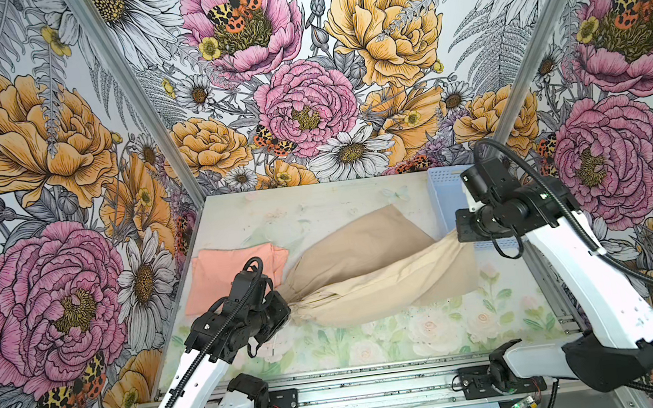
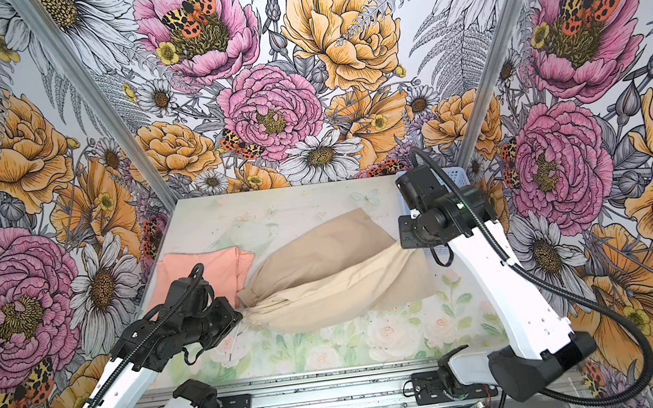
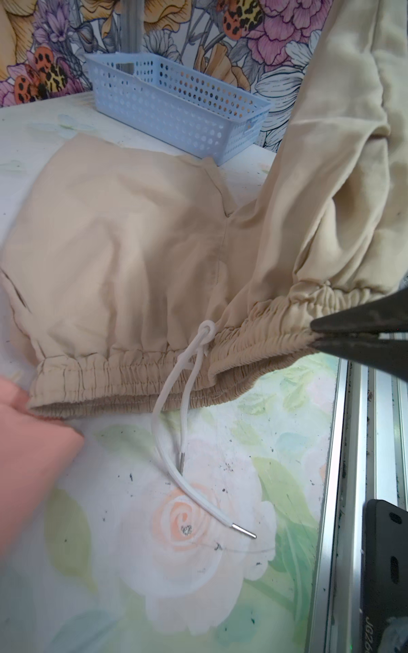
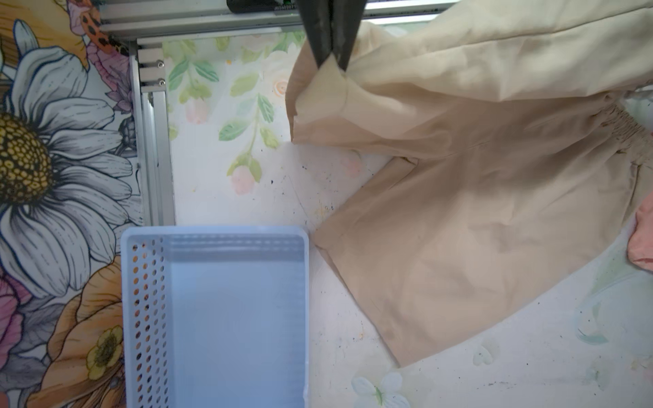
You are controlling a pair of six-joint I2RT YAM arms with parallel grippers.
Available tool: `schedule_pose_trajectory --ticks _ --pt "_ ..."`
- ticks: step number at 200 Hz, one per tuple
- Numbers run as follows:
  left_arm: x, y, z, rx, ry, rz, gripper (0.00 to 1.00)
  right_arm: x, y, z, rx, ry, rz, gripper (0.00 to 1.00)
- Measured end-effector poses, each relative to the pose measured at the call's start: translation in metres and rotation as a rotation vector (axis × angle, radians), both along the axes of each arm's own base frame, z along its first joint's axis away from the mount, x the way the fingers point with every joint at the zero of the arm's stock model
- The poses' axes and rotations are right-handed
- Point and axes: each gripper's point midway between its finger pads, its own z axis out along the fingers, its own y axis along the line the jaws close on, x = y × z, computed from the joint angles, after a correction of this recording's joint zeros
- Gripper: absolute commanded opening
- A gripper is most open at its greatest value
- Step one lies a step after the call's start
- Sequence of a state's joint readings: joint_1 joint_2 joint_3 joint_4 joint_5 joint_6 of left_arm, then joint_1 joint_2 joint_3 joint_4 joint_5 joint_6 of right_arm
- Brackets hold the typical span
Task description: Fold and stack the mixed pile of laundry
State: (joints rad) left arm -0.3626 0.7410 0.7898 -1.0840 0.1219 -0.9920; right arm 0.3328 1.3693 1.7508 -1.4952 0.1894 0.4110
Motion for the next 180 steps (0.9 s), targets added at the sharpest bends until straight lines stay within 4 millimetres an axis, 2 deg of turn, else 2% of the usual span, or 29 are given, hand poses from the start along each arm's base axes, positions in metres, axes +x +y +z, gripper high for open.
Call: schedule_pose_trajectory --ticks 49,78,111,160,180 --pt "0.021 0.015 -0.016 -0.026 0.024 0.050 0.00 0.085 0.031 0.003 0.029 -0.048 0.087 0.00" --pt "0.033 0.021 -0.020 -0.037 0.025 0.054 0.00 0.124 0.046 -0.003 0.032 -0.056 0.121 0.00" --pt "0.043 0.029 -0.023 -0.040 0.019 0.061 0.00 0.153 0.058 -0.013 0.040 -0.053 0.146 0.00" --pt "0.055 0.032 -0.030 -0.048 0.023 0.051 0.00 0.185 0.072 -0.016 0.072 -0.076 0.162 0.00" --pt "0.057 0.034 -0.036 -0.054 0.020 0.052 0.00 0.195 0.077 -0.023 0.080 -0.071 0.170 0.00"
